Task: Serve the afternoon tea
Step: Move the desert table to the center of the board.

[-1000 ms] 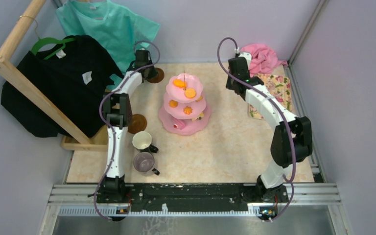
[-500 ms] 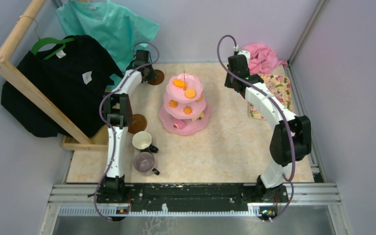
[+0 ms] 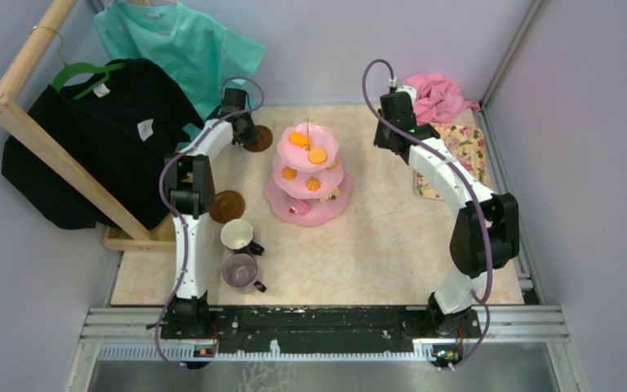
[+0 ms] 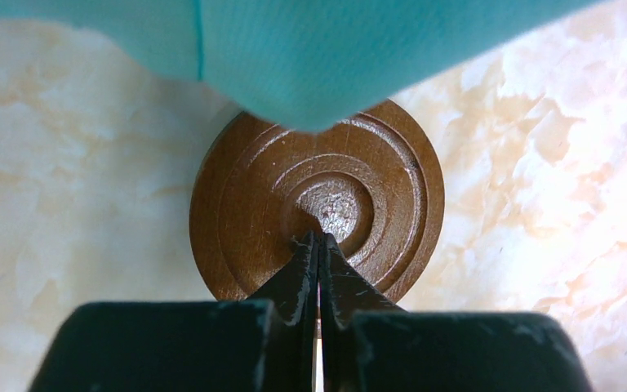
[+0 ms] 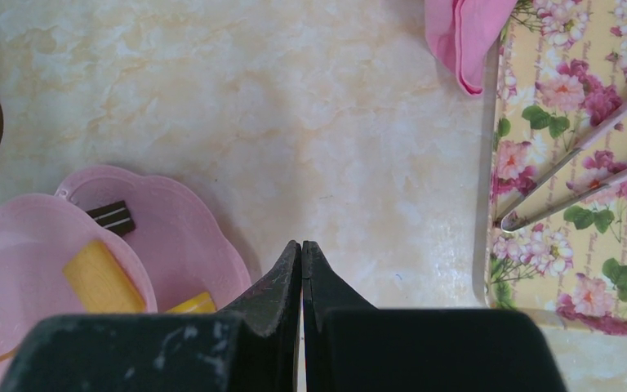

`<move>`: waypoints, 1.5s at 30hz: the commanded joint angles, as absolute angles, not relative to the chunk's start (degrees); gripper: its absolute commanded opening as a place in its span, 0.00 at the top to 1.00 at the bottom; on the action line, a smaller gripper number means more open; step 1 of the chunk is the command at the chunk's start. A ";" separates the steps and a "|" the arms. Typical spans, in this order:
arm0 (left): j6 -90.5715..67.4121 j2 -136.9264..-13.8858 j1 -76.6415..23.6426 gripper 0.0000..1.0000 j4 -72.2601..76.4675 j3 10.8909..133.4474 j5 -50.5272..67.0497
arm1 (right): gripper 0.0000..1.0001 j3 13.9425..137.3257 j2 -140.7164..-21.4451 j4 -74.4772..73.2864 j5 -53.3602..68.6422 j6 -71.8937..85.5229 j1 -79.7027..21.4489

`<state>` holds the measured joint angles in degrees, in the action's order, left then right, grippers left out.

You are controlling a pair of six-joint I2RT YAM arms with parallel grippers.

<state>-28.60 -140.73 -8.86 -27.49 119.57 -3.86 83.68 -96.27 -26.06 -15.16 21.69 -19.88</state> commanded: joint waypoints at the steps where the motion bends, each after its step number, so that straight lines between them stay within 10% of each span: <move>1: -26.73 -139.13 -8.96 0.99 -36.68 112.77 -3.03 | 1.00 86.19 -93.38 -24.63 -13.61 22.44 -20.39; 16: -24.60 -128.28 -9.82 1.00 -39.00 97.54 -0.48 | 0.76 78.81 -94.22 -21.23 -4.22 28.79 -20.48; 45: -23.19 -114.76 -11.16 1.00 -38.55 80.18 0.00 | 0.75 63.72 -105.10 -1.82 9.82 40.27 -20.56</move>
<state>-24.40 -115.37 -10.79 -33.36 82.87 0.32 64.12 -104.88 -6.28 8.73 39.27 -19.88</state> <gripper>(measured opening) 0.006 0.252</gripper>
